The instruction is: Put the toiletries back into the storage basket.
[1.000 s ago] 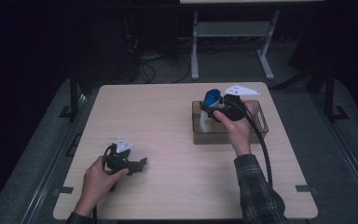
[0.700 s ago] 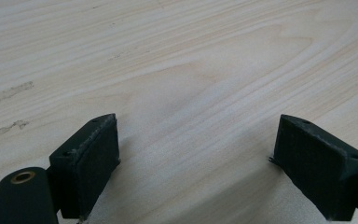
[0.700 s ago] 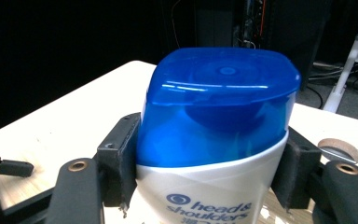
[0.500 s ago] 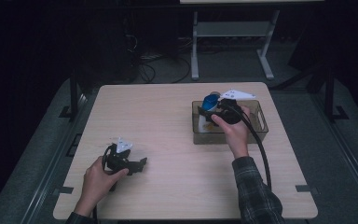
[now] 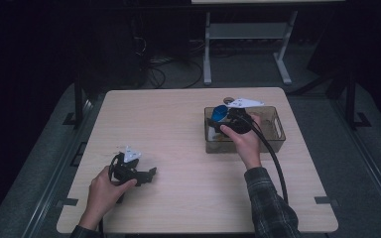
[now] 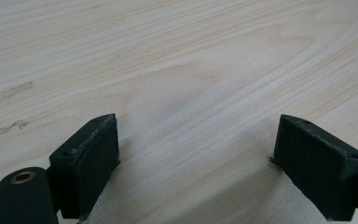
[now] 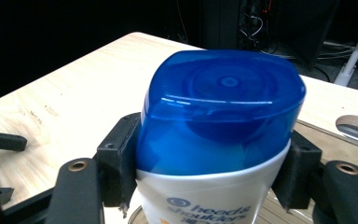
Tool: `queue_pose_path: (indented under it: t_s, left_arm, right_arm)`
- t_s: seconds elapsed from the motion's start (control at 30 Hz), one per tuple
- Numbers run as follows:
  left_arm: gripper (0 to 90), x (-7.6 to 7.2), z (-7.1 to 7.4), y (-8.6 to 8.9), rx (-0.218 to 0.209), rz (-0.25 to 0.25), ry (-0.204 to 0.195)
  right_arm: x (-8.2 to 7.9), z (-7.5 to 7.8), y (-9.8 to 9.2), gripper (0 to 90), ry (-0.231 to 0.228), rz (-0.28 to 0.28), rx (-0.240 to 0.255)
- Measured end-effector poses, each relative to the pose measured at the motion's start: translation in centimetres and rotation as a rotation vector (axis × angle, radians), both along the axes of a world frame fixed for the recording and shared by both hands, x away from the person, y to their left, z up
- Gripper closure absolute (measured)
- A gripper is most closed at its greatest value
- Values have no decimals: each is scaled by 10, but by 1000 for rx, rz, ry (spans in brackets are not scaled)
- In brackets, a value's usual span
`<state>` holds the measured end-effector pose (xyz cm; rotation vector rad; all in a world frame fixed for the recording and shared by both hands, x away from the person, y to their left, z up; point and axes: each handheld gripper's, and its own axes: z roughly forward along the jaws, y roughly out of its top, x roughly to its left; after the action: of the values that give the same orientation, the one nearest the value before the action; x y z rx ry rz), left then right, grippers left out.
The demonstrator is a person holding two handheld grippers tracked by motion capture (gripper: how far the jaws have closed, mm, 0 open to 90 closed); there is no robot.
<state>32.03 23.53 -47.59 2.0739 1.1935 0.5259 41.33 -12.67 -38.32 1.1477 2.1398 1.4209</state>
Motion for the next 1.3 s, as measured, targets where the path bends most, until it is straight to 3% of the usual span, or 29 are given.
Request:
queue_pose_path:
  t_s: [0.57, 0.73, 0.97, 1.3]
  left_arm:
    - [129, 0, 0, 0, 4, -1, -1]
    - [129, 0, 0, 0, 3, -1, -1]
    - [129, 0, 0, 0, 2, -1, 0]
    - [129, 0, 0, 0, 0, 1, -1]
  right_arm:
    - [2, -5, 3, 342, 35, 35, -41]
    - [1, -5, 5, 253, 44, 58, -49]
    - [0, -3, 2, 238, 49, 37, -45]
    - [-9, 1, -3, 225, 55, 40, -80]
